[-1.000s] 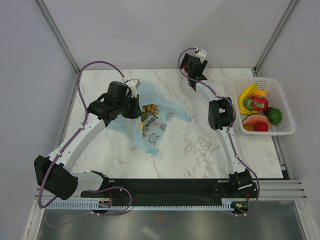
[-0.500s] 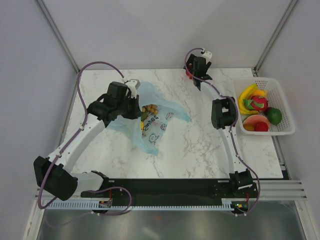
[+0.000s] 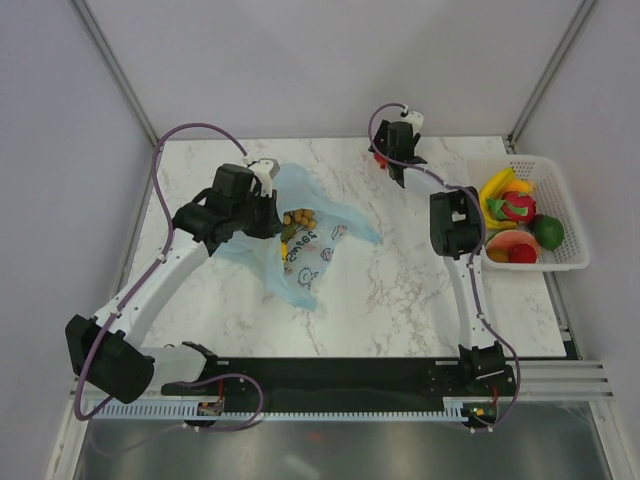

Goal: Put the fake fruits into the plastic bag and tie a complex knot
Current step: Pick up the fake fruit from the center of the board, then place the fake fruit in the plastic bag, then pick up the fake fruit from the bin.

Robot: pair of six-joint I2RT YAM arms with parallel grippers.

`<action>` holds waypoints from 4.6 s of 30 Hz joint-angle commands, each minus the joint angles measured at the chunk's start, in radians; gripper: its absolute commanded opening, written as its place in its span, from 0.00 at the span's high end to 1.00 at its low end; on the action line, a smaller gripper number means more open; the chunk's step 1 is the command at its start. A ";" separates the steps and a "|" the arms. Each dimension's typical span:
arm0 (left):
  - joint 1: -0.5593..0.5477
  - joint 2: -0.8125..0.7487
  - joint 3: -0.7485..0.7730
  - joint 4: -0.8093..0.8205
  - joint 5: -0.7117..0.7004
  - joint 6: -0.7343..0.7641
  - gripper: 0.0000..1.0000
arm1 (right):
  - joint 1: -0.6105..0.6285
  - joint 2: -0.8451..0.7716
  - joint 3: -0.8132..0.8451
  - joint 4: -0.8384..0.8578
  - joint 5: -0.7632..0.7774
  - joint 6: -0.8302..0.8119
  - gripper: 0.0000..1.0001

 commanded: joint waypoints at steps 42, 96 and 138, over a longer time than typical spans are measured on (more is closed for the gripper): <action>0.014 -0.090 -0.011 0.021 -0.176 -0.001 0.98 | 0.631 -0.872 -1.032 0.332 -0.150 0.319 0.66; 0.145 -0.008 0.000 0.035 0.034 0.004 0.98 | 0.234 -1.356 -1.077 -0.274 0.261 0.158 0.49; 0.082 0.035 -0.031 0.064 0.050 0.013 0.98 | -0.641 -0.798 -0.704 -0.641 0.155 -0.374 0.02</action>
